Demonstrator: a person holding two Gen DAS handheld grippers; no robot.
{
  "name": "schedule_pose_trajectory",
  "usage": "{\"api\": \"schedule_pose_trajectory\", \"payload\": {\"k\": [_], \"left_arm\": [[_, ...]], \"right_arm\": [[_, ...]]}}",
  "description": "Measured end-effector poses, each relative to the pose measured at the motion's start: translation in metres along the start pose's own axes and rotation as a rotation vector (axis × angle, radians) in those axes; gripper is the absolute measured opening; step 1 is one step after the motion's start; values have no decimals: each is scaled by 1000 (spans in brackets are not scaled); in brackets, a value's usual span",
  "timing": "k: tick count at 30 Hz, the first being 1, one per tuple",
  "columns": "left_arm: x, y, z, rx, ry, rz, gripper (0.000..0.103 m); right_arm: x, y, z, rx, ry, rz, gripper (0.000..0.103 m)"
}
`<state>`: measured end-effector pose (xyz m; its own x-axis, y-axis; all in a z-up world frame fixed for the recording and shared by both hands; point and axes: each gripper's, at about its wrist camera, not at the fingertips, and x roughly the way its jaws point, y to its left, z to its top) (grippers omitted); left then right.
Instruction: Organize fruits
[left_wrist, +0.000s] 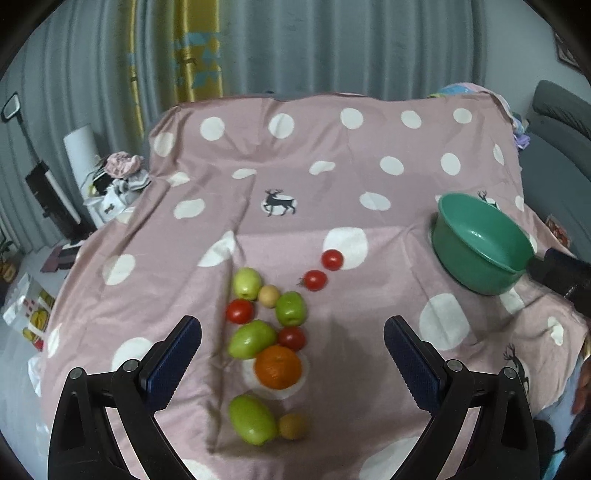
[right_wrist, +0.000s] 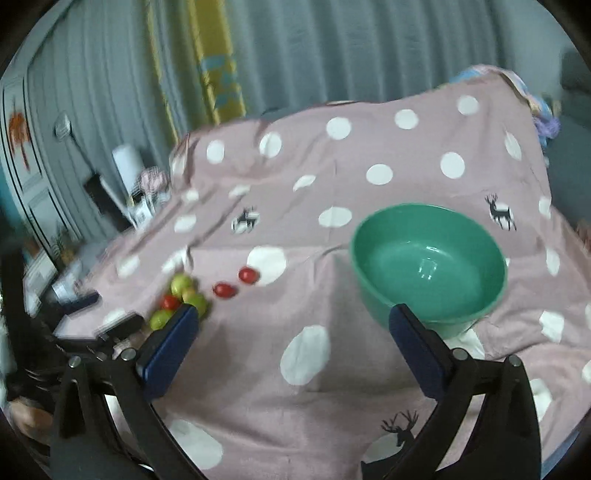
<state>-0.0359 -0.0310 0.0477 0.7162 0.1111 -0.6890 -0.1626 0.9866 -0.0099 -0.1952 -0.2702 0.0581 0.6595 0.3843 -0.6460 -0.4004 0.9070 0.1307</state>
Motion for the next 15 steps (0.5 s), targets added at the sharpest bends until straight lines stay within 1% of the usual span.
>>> {"api": "schedule_pose_trajectory", "payload": {"k": [3,5,7,11,15], "left_arm": [[-1,8,-4,-16,4,5,99],[-3,11,-6,-25,5,5,99],[-5,15,-8,-32,1,1,99],[-6,21,-11,-44,5,-11,99],[-6,25,-11,-61,15,-44,99]], "right_arm": [[9,25,-6,-75,37,12,103],[17,37,-7,-126,62,-4,103],[15,49,-10,-156,62,-14,103],[14,61,-12,-189,64,-17,103],[9,66,-14,-192,50,-20,103]]}}
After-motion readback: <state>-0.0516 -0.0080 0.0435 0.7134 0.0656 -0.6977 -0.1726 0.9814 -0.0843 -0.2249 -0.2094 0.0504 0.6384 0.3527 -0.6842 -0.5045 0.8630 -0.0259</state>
